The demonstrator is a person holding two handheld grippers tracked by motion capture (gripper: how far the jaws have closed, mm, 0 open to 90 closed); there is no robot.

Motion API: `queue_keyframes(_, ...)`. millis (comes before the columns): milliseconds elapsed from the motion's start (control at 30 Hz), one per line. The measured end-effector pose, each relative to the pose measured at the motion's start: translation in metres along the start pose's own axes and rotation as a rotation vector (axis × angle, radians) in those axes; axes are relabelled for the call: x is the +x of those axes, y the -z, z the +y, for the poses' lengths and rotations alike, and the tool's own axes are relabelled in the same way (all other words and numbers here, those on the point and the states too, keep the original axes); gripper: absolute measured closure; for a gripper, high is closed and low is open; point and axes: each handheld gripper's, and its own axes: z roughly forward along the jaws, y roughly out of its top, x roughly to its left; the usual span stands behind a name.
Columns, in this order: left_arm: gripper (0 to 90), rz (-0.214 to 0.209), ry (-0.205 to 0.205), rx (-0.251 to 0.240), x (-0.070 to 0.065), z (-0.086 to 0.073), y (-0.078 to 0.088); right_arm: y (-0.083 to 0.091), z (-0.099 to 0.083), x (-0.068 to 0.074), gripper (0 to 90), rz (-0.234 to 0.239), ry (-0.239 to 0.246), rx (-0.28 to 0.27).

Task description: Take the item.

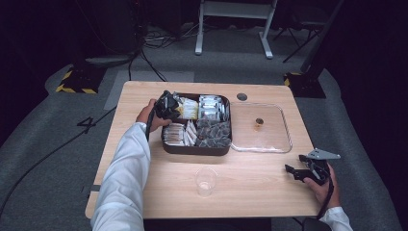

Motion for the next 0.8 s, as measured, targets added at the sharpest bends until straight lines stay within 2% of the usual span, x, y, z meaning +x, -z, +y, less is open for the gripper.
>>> queue_keyframes(100, 89.3, -0.005, 0.006, -0.009, 0.000, -0.001, 0.000, 0.000, 0.000, 0.000, 18.5, 0.000, 0.000, 0.000)
queue_keyframes(167, 89.4, 0.010, 0.005, -0.020, 0.001, -0.001, 0.002, 0.000, 0.000, 0.000, 18.5, 0.000, 0.000, 0.000)
queue_keyframes(233, 89.7, 0.012, 0.015, -0.050, 0.001, -0.002, 0.008, 0.000, 0.000, 0.000, 18.6, 0.000, 0.000, 0.000)
queue_keyframes(267, 89.7, 0.012, 0.015, -0.050, 0.001, -0.002, 0.008, 0.000, 0.000, 0.000, 18.6, 0.000, 0.000, 0.000)
queue_keyframes(333, 89.8, -0.002, 0.030, -0.079, 0.002, -0.003, 0.013, 0.000, 0.000, 0.000, 18.6, 0.000, 0.000, 0.000)
queue_keyframes(500, 89.8, 0.009, 0.041, -0.123, 0.002, -0.005, 0.024, 0.000, 0.000, 0.000, 18.6, 0.000, 0.000, 0.000)
queue_keyframes(767, 89.9, 0.023, 0.030, -0.153, 0.002, -0.010, 0.038, 0.000, 0.000, 0.000, 18.5, 0.001, -0.002, 0.001)
queue_keyframes(800, 89.9, 0.027, 0.029, -0.169, 0.001, -0.011, 0.040, 0.000, 0.000, 0.000, 18.5, 0.001, -0.002, 0.001)
